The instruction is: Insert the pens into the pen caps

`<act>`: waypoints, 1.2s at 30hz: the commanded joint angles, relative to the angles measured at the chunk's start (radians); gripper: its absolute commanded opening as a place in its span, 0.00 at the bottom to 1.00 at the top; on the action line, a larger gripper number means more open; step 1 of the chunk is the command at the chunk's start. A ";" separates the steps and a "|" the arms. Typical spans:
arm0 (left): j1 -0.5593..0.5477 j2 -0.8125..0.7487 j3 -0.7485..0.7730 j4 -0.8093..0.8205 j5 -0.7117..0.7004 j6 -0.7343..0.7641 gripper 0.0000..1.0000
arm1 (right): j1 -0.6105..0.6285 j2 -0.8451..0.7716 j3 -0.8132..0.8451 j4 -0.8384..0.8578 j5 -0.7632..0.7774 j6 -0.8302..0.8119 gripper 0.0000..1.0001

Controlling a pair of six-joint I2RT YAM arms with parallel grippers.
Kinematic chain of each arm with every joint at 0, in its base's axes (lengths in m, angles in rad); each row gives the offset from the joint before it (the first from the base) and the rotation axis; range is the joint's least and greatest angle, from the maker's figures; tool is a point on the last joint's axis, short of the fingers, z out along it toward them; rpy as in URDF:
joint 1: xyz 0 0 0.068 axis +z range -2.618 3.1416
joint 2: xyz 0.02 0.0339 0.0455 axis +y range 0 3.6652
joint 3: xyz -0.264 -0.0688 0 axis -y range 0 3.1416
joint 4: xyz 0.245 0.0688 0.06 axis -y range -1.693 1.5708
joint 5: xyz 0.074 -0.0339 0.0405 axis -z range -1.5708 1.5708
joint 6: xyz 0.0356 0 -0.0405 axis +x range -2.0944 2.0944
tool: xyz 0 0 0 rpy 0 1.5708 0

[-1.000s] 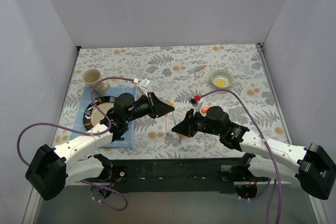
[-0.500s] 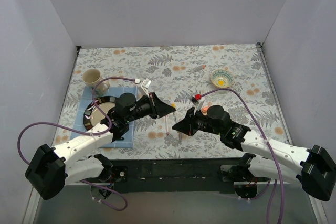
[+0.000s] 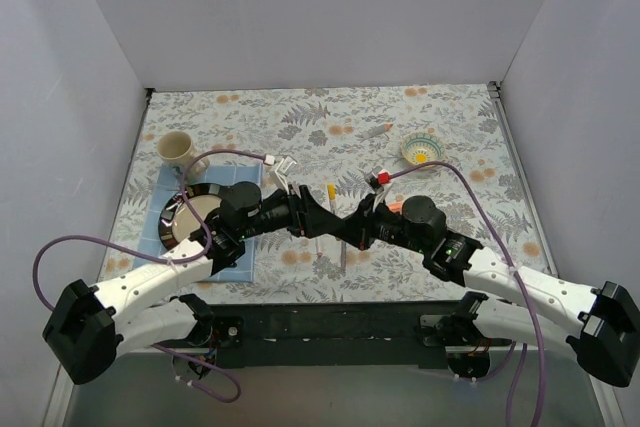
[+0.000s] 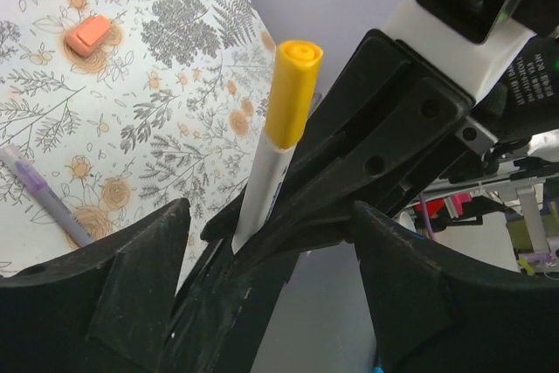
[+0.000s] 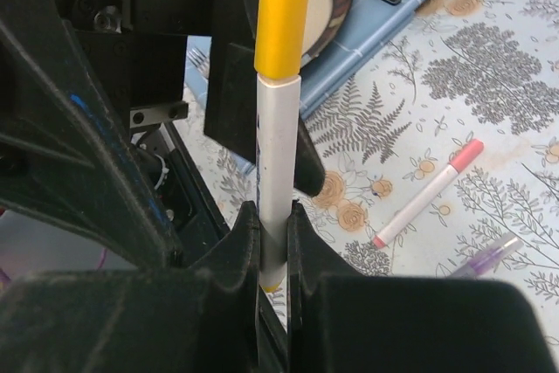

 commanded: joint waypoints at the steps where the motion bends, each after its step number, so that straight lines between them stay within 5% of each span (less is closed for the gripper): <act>1: 0.001 -0.045 0.077 -0.045 -0.005 0.061 0.76 | -0.001 -0.031 0.026 0.085 -0.053 -0.002 0.01; 12: 0.001 0.011 0.228 -0.096 -0.025 0.148 0.80 | -0.001 -0.074 0.017 0.080 -0.133 0.024 0.01; 26: 0.002 0.018 0.277 -0.111 -0.050 0.173 0.64 | -0.001 -0.092 -0.023 0.136 -0.184 0.060 0.01; 36: 0.002 0.007 0.275 -0.107 -0.045 0.174 0.63 | -0.003 -0.100 -0.032 0.137 -0.184 0.064 0.01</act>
